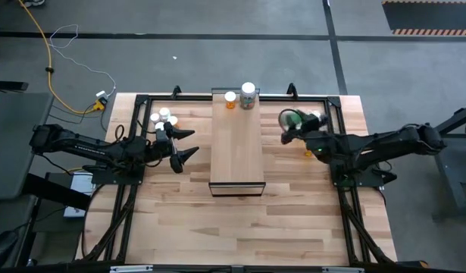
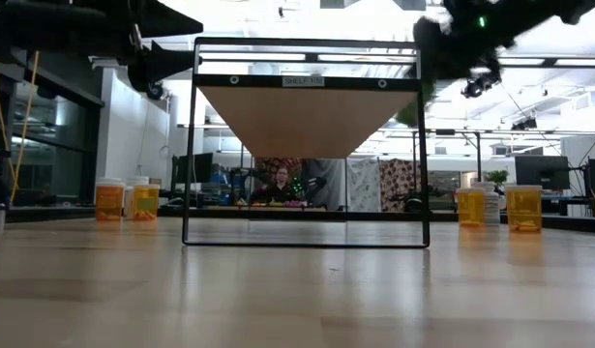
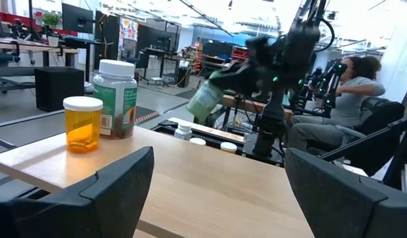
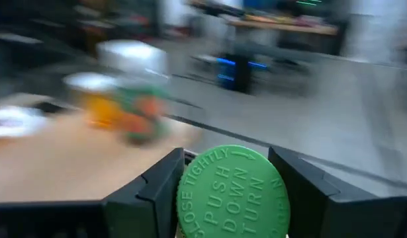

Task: Pick and place medicine bottles onto shelf by color
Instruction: Put the green pill bottle on the shelf

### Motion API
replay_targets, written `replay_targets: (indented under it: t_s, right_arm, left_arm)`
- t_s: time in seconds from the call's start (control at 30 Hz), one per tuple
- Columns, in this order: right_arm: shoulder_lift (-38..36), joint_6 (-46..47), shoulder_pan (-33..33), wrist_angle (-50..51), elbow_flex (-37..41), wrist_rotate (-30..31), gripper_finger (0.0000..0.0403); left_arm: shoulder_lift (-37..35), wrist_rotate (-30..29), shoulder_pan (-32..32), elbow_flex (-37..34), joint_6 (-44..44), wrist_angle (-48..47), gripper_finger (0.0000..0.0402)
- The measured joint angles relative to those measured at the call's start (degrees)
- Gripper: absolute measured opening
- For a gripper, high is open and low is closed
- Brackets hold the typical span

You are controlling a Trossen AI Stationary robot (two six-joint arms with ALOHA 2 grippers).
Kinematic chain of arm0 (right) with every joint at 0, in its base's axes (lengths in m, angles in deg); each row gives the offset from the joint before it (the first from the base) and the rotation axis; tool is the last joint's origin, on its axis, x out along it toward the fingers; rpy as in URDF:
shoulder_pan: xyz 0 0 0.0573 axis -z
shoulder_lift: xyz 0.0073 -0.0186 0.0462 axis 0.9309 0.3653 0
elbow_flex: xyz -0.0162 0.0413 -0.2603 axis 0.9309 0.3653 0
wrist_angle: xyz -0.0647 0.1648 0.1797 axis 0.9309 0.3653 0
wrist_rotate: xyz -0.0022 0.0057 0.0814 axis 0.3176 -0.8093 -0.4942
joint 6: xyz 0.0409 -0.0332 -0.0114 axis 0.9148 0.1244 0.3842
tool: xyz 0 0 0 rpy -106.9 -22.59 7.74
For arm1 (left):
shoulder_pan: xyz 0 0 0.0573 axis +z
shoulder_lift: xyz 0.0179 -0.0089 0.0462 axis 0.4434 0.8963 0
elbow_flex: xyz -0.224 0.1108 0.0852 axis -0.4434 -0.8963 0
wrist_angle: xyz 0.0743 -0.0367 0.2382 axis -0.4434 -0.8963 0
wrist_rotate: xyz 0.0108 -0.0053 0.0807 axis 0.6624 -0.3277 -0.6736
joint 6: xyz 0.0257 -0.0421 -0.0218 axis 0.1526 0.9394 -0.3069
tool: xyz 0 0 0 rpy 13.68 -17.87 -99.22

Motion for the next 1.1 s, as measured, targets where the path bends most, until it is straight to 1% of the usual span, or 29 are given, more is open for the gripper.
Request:
replay_targets:
  t_s: [0.07,0.13,0.27,0.33,0.4,0.47,0.57,0.7,0.8,0.97,1.1]
  right_arm:
    - [0.02,-4.85,0.12,-7.1,-0.42,-7.14,0.0181]
    - [0.55,-5.94,0.98,-6.38,-3.03,-12.23,0.0181]
    - [4.16,-2.06,2.85,8.44,-12.57,-17.3,0.0181]
    - [7.52,-1.03,3.85,15.65,-17.9,-19.21,0.0181]
    - [11.37,-1.13,4.83,20.3,-23.02,-20.55,0.0181]
    - [15.4,-2.16,5.9,23.34,-27.58,-22.67,0.0181]
    - [20.76,-3.86,7.54,26.48,-33.52,-28.33,0.0181]
    - [26.62,-7.15,9.58,27.83,-39.5,-36.16,0.0183]
    - [30.17,-8.43,11.01,30.01,-43.18,-39.06,0.0184]
    - [34.69,-11.07,14.06,34.26,-47.61,-40.86,0.0185]
    - [36.84,-14.39,16.46,36.5,-48.78,-46.08,0.0186]
  left_arm:
    - [0.0,0.02,0.0,0.0,0.35,-0.08,0.033]
    - [0.0,0.01,0.0,0.0,0.58,-0.45,0.033]
    - [0.0,0.02,0.0,0.02,0.63,-0.5,0.033]
    - [0.0,0.02,0.0,0.02,0.63,-0.51,0.033]
    - [0.0,0.02,0.0,0.02,0.63,-0.58,0.033]
    - [0.0,0.02,0.0,0.02,0.63,-0.87,0.033]
    - [0.0,0.02,0.0,0.02,0.64,-1.55,0.033]
    - [0.0,0.02,0.0,0.02,0.63,-1.79,0.033]
    - [0.0,0.02,0.0,0.02,0.63,-1.79,0.033]
    - [0.0,0.02,0.0,0.02,0.63,-1.79,0.033]
    - [0.0,0.02,0.0,0.02,0.63,-1.78,0.033]
